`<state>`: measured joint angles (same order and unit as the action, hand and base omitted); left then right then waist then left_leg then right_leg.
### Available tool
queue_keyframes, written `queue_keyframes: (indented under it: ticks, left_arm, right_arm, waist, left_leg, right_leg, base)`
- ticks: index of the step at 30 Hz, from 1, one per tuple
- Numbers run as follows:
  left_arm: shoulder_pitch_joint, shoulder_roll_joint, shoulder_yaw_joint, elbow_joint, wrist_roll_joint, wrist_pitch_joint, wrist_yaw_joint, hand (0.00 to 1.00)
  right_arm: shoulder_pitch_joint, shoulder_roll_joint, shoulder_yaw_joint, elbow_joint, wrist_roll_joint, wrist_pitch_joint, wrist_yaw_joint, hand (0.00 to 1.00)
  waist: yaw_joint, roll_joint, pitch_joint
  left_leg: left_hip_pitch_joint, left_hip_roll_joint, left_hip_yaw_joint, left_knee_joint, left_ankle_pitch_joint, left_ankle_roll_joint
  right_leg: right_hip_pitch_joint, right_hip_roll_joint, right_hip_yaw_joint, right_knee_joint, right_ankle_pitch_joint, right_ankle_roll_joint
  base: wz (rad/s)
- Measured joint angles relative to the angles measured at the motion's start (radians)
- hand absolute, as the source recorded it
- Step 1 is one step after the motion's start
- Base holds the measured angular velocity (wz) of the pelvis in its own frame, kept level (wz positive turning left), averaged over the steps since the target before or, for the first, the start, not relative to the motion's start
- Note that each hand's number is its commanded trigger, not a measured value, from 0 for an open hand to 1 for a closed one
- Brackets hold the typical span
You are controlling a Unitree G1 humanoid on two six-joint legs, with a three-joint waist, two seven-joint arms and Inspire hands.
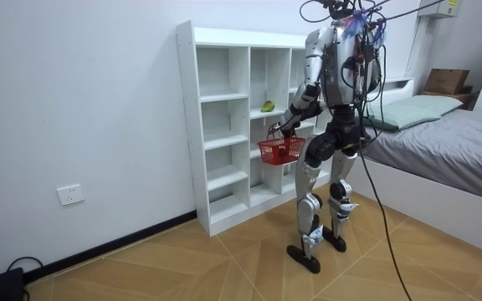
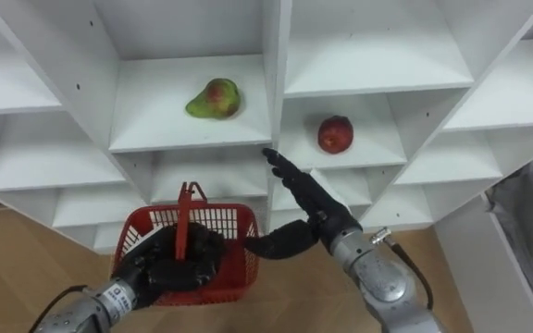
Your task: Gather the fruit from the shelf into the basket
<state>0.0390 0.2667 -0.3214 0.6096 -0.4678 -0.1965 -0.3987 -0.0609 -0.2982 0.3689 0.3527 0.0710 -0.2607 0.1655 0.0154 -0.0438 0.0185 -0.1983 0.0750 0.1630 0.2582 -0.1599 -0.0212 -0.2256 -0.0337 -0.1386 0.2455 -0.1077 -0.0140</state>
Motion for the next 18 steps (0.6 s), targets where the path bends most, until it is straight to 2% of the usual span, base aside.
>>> queue_keyframes:
  ticks: [2, 6, 8, 16, 18]
  left_arm:
    - [0.002, 0.001, 0.012, 0.000, 0.023, 0.000, 0.005, 1.00]
    - [0.003, 0.002, 0.024, 0.001, 0.039, 0.000, 0.020, 1.00]
    - [0.004, 0.001, 0.024, 0.001, 0.048, 0.000, 0.024, 1.00]
    - [0.004, 0.003, 0.025, 0.007, 0.049, -0.002, 0.025, 1.00]
    - [0.004, 0.003, 0.025, 0.038, 0.049, -0.007, 0.026, 1.00]
  right_arm:
    - [0.002, -0.015, 0.000, -0.026, 0.000, 0.000, 0.000, 0.00]
    - [0.001, -0.024, 0.000, -0.085, 0.003, 0.000, 0.000, 0.00]
    - [0.001, -0.024, 0.000, -0.112, 0.002, 0.000, 0.000, 0.00]
    - [-0.001, -0.025, 0.000, -0.200, 0.002, 0.000, 0.020, 0.00]
    - [-0.001, -0.025, -0.001, -0.204, 0.002, 0.000, 0.021, 0.00]
  waist:
    - [0.012, -0.008, 0.0030]
    - [0.021, -0.044, 0.0002]
    - [0.020, -0.052, 0.0001]
    - [0.037, -0.051, 0.0007]
    - [0.044, -0.052, 0.0007]
  left_leg:
    - [-0.001, -0.001, 0.000, -0.001, 0.000, 0.000]
    - [0.001, 0.000, -0.004, -0.001, 0.000, -0.001]
    - [0.002, -0.001, -0.009, 0.001, 0.000, 0.000]
    - [0.004, -0.002, -0.027, 0.001, 0.001, -0.001]
    - [0.018, -0.003, -0.028, -0.002, 0.000, -0.001]
  right_leg:
    - [-0.002, 0.000, 0.001, 0.000, -0.001, 0.000]
    - [0.006, 0.001, -0.002, -0.006, -0.002, -0.001]
    - [0.013, 0.001, -0.004, -0.010, -0.001, 0.000]
    - [0.022, 0.001, -0.018, -0.011, -0.001, 0.000]
    - [0.035, 0.001, -0.017, -0.011, -0.002, 0.000]
  base:
    - [0.00]
    - [0.03]
    - [0.08]
    - [0.05]
    - [0.00]
